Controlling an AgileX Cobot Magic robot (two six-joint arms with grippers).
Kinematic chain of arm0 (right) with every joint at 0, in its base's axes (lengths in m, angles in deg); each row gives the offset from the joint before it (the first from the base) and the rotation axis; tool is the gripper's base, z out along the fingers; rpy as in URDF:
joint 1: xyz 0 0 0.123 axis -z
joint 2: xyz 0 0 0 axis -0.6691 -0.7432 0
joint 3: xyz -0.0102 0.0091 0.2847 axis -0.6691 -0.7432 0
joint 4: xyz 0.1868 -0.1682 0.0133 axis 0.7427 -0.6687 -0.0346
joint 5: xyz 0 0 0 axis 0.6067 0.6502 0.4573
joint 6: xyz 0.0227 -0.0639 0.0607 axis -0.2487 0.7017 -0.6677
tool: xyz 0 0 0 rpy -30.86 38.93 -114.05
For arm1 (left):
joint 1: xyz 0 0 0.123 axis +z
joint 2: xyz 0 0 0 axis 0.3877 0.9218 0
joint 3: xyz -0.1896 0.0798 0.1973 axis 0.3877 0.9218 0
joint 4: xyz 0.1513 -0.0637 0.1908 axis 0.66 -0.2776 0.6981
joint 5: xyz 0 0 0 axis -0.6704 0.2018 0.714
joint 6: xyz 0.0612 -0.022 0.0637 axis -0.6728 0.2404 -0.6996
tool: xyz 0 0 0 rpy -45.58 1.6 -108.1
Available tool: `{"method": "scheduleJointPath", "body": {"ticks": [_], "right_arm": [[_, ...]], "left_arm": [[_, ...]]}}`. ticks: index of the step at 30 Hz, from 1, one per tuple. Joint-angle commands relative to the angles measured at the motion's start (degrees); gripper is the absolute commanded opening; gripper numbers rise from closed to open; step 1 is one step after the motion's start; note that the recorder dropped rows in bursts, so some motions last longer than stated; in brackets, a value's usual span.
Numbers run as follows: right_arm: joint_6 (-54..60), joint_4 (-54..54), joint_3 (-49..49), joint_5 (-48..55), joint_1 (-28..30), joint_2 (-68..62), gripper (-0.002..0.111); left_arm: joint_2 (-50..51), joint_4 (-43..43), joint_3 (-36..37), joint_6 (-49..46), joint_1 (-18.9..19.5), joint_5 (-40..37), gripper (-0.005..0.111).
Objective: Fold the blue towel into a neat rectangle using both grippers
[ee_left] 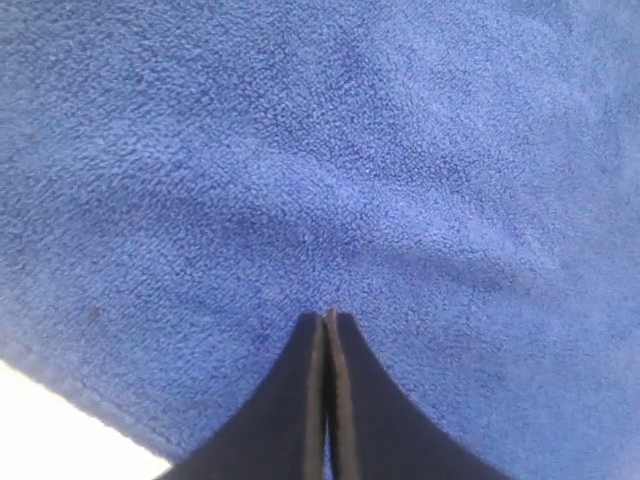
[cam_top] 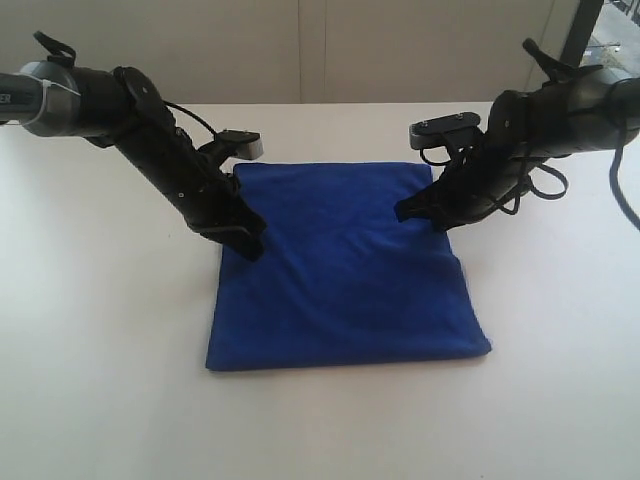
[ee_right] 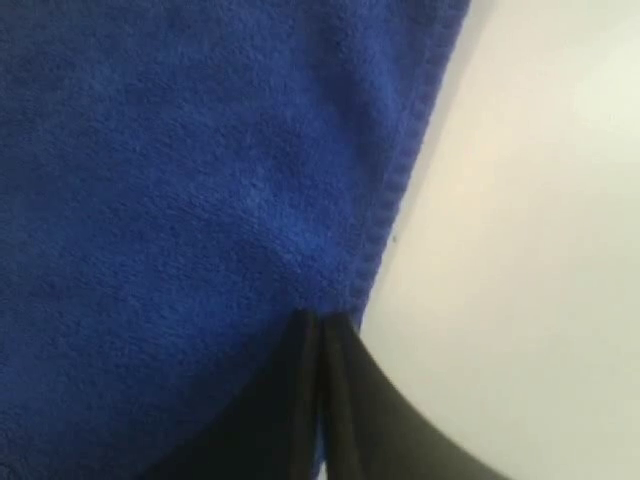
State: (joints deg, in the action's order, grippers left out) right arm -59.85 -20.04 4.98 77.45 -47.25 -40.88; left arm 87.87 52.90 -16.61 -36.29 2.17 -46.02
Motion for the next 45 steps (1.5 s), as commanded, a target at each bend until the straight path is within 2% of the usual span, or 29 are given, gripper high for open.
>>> {"method": "scheduleJointPath", "body": {"ticks": [1,4,10,19,30,34,39,45], "right_arm": [[-0.3,-0.5,0.1,-0.2,0.2,1.9,0.000],[-0.4,-0.3,0.1,-0.1,0.2,2.2,0.006],[-1.2,0.8,0.1,0.5,0.2,2.2,0.019],[-3.2,1.0,0.1,-0.9,0.2,1.9,0.019],[-3.2,2.0,0.1,-1.3,0.2,0.5,0.019],[-3.2,2.0,0.1,-2.0,0.2,0.4,0.017],[-3.2,2.0,0.1,-2.4,0.2,0.4,0.000],[-3.2,2.0,0.1,-2.4,0.2,0.5,0.000]], "left_arm": [[-4.2,-0.4,0.2,0.6,-0.1,-1.0,0.000],[-6.4,-0.3,0.2,0.6,-0.1,-1.2,0.000],[-6.1,-1.0,0.8,0.6,-0.2,-6.5,0.000],[-4.2,-0.6,6.6,-1.2,-3.5,-3.4,0.000],[-4.2,-0.5,6.9,-1.2,-3.5,-2.3,0.000],[-4.2,-0.5,6.9,-1.2,-3.5,-2.3,0.000],[-4.2,-0.5,6.9,-1.2,-3.5,-2.1,0.000],[-4.2,-0.5,6.9,-1.2,-3.5,-1.9,0.000]]}}
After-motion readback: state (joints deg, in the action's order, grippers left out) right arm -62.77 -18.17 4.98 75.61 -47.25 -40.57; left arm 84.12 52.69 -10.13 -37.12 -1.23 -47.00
